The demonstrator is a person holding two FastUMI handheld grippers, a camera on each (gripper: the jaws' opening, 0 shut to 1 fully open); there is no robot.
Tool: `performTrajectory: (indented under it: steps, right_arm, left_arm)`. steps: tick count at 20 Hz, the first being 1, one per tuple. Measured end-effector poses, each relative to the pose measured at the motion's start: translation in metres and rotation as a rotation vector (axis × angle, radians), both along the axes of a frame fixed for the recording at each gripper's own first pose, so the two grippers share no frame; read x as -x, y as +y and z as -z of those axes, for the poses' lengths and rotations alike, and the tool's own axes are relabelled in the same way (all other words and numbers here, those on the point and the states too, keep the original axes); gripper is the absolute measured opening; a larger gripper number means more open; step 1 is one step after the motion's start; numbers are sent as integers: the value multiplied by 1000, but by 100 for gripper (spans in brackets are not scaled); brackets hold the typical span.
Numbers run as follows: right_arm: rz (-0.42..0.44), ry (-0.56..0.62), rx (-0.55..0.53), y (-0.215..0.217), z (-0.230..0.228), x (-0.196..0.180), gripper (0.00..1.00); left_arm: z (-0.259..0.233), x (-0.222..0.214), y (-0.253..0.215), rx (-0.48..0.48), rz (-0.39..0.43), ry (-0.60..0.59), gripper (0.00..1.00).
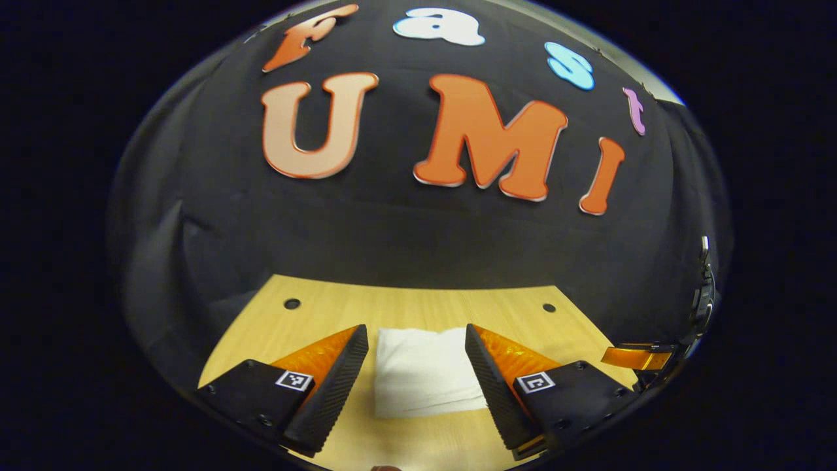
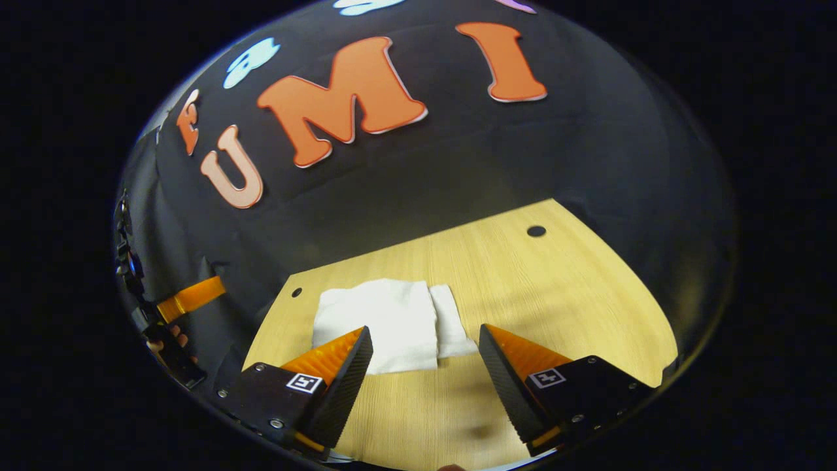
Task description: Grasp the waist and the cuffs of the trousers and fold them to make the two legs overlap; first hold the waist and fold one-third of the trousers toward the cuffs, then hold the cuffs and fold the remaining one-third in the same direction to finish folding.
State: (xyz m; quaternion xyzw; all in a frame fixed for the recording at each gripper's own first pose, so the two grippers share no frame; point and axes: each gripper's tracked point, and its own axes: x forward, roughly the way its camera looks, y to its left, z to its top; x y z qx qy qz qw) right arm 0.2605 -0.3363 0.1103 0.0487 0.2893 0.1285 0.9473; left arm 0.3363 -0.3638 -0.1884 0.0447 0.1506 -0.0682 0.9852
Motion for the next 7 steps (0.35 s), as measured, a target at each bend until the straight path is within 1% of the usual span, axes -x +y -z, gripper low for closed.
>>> performTrajectory:
  steps: [1,2,5,7]
  right_arm:
    - [-20,-41,12,13,-10,-7,98]
    - [-43,-80,13,25,-22,-12,98]
    - [-84,-204,1,48,-58,-20,98]
    - [-103,-287,-9,60,-80,-23,98]
  left_arm:
    - [-2,1,4,5,-16,-36,100]
    - [-3,2,5,2,-37,-70,97]
    - [-3,3,5,-13,-96,-182,97]
    - [-2,2,4,-8,-106,-255,97]
